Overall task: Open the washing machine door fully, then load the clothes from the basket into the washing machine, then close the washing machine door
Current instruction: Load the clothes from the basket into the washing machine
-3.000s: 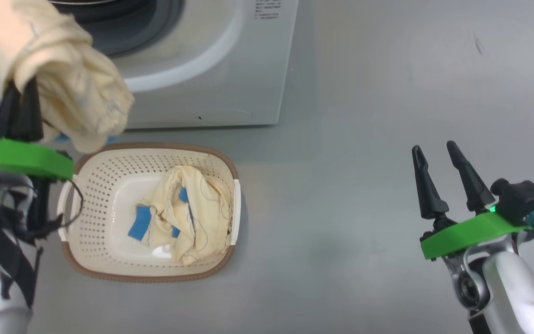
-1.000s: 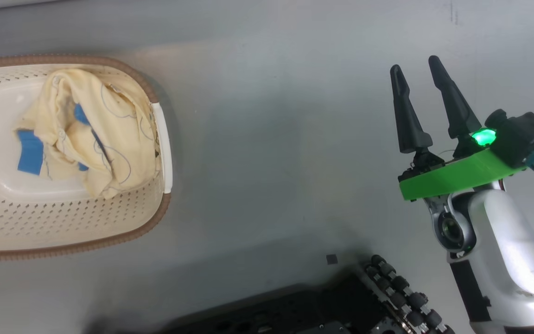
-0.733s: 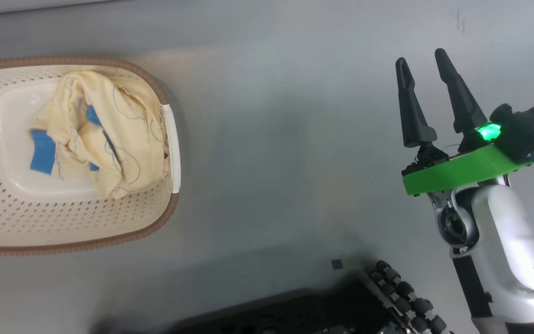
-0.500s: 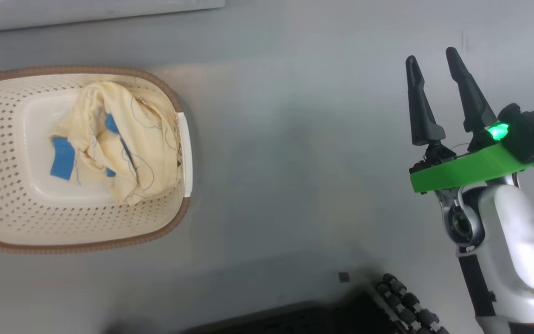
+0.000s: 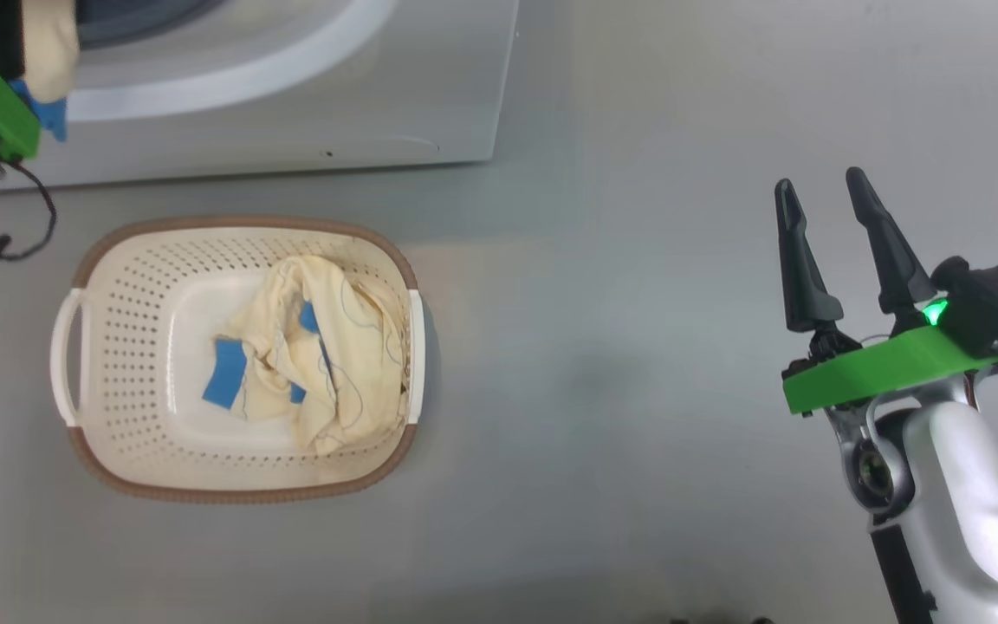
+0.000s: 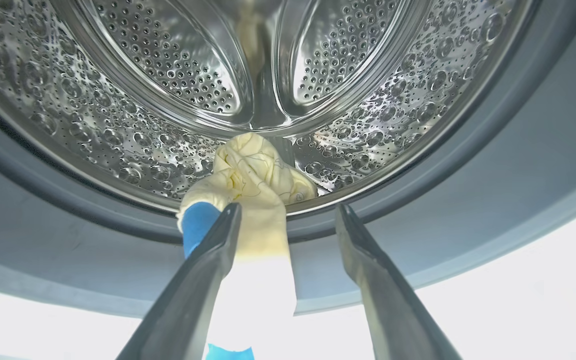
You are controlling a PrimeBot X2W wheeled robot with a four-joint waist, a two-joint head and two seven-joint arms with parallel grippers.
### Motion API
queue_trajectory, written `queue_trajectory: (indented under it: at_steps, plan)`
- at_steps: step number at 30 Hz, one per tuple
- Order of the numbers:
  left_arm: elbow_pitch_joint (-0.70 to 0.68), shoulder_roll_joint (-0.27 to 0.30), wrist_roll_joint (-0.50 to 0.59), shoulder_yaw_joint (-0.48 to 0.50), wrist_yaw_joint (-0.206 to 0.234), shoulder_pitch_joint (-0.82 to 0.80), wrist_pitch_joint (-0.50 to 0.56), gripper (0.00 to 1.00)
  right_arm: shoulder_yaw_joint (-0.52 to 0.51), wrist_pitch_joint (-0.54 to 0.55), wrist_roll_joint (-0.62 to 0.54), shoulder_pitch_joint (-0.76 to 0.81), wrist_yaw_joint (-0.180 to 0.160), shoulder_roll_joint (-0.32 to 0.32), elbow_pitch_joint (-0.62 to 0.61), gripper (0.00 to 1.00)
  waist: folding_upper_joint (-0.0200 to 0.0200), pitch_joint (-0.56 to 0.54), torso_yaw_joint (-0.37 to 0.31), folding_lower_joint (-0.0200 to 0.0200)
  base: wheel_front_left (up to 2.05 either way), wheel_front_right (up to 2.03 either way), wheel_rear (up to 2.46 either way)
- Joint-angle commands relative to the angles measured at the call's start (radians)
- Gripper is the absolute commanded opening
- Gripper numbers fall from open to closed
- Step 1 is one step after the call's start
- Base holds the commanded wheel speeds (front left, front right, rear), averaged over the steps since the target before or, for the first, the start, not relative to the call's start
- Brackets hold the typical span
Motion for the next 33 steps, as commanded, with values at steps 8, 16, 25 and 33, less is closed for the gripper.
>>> queue_trajectory:
  at_steps: [8,16,25,33]
  plan:
    - [-0.093,0.066,-0.041,0.006,0.001,0.198,-0.046,1.0,-0.001,-0.01,0.008,0.102,0.0,-0.031,-0.024,1.0,-0.0001,-0.239,0.049,0.0001,0.0,0.0,0.0]
    - [-0.291,0.081,-0.033,0.135,0.063,0.463,-0.052,1.0,-0.011,-0.01,0.024,0.186,0.0,-0.043,-0.042,1.0,-0.0001,-0.371,0.063,0.0001,0.0,0.0,0.0]
    - [-0.58,0.078,0.063,0.302,0.208,0.808,-0.053,1.0,-0.015,-0.01,0.037,0.255,0.0,-0.031,-0.05,1.0,-0.0001,-0.459,0.068,0.0001,0.0,0.0,0.0]
    - [-0.81,0.053,0.242,0.383,0.206,1.038,-0.053,1.0,-0.033,-0.01,0.036,0.314,0.0,-0.022,-0.062,1.0,-0.0001,-0.51,0.073,0.0001,0.0,0.0,0.0]
